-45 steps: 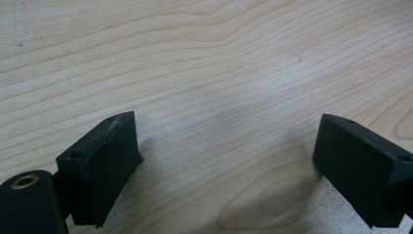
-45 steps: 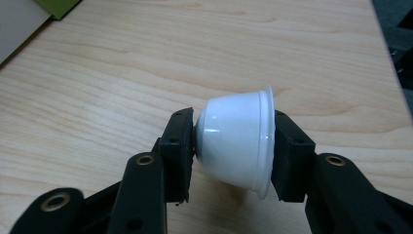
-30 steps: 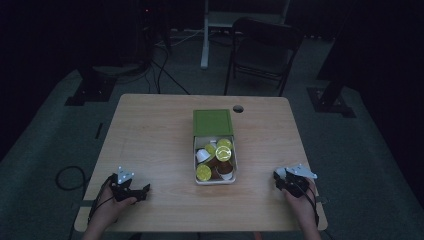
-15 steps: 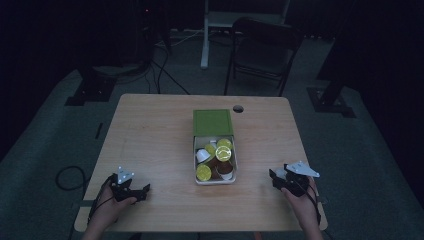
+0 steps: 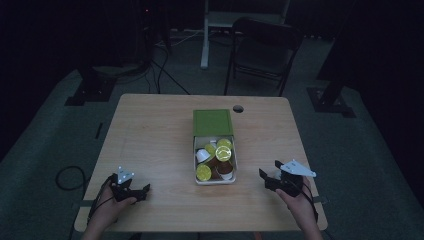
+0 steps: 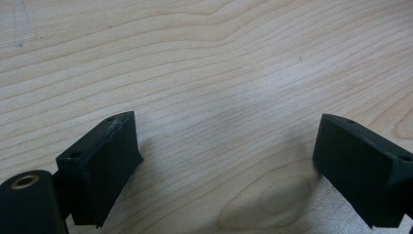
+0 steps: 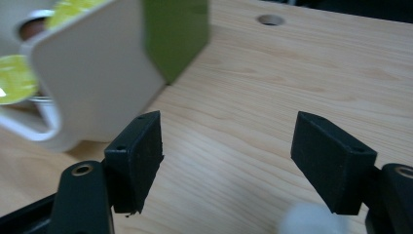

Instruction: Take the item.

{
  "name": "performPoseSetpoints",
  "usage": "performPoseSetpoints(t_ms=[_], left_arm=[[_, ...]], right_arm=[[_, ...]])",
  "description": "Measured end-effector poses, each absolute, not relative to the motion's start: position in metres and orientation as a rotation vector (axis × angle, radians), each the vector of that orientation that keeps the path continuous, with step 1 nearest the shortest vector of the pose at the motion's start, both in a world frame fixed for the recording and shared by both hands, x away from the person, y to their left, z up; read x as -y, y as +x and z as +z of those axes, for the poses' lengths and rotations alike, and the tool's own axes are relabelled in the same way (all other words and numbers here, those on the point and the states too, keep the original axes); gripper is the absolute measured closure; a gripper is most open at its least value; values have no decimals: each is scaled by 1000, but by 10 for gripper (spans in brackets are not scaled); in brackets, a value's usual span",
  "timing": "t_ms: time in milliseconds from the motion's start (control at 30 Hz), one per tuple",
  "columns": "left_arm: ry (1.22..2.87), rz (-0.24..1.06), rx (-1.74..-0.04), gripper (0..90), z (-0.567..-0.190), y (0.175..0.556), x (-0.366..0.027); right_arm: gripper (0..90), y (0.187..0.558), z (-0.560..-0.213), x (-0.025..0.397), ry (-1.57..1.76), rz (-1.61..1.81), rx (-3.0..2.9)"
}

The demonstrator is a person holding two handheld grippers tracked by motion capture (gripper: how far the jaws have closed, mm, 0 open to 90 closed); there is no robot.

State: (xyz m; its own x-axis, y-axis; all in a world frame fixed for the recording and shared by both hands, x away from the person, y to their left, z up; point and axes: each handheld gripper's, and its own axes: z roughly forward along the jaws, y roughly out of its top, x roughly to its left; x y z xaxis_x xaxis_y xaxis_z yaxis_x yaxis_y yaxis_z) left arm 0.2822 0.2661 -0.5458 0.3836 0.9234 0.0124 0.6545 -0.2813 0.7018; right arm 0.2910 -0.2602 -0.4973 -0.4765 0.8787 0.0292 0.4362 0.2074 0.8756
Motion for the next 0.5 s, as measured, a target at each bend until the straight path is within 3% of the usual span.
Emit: performPoseSetpoints(t_ms=[500], left_arm=[[2034,568,-1350,103,-546,282,-266]], right_arm=[[256,286,-503,230,1004,1320,-2200]])
